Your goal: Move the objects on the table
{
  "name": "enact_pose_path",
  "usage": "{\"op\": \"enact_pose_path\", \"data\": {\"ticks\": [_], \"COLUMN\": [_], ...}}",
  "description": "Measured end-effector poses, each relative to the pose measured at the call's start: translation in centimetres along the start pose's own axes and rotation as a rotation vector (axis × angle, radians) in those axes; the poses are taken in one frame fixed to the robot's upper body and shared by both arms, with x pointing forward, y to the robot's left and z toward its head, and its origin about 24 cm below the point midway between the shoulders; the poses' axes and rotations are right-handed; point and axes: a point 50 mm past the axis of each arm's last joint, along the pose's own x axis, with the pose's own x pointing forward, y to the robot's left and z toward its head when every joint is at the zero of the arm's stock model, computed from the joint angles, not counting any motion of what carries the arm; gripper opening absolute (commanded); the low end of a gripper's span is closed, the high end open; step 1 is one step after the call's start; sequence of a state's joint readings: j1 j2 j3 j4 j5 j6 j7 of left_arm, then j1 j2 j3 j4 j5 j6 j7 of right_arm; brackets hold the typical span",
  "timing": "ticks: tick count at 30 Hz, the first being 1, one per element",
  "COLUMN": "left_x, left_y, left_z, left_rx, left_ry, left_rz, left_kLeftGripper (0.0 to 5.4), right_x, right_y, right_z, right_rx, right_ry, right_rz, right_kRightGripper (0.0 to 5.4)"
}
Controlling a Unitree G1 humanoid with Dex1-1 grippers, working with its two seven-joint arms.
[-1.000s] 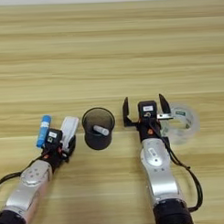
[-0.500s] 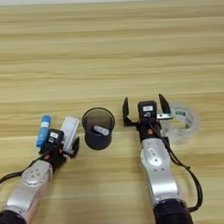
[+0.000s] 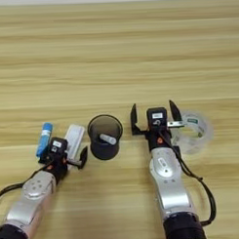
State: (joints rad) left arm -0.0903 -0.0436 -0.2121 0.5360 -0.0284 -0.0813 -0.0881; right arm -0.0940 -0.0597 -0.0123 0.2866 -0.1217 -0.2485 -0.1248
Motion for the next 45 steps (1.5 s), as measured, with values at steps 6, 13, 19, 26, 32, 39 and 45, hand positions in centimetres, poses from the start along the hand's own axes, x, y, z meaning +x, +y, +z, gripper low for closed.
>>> {"op": "enact_pose_path", "data": {"ticks": [6,13,19,26,32,39,45], "left_x": [0.0,0.0,0.0,-0.8,-1.4,-1.9,-2.0], "left_y": [-0.2,-0.2,-0.3,-0.2,1.2,3.5,4.0], "left_z": [0.6,0.8,1.7,3.8,5.2,5.5,5.5], "left_rx": [-0.014,-0.011,-0.008,-0.012,-0.026,-0.028,-0.033], "left_ry": [-0.041,-0.059,-0.102,-0.202,-0.248,-0.249,-0.249], "left_rz": [-0.024,-0.031,-0.031,-0.016,0.047,0.129,0.150], "left_kLeftGripper": [5.39,5.39,5.39,5.39,5.39,5.39,5.39], "right_x": [0.0,0.0,0.0,0.0,0.0,0.0,0.0], "right_y": [0.0,0.0,0.0,0.1,0.1,0.0,0.0], "right_z": [0.0,0.0,0.0,0.0,0.0,-0.1,-0.1], "right_rx": [0.000,0.000,-0.001,-0.004,-0.005,-0.009,-0.010], "right_ry": [0.000,0.001,0.002,0.002,0.002,0.001,0.001], "right_rz": [0.001,0.001,0.001,0.002,0.002,0.001,0.000], "right_kRightGripper": [5.40,5.40,5.40,5.40,5.40,5.40,5.40]}}
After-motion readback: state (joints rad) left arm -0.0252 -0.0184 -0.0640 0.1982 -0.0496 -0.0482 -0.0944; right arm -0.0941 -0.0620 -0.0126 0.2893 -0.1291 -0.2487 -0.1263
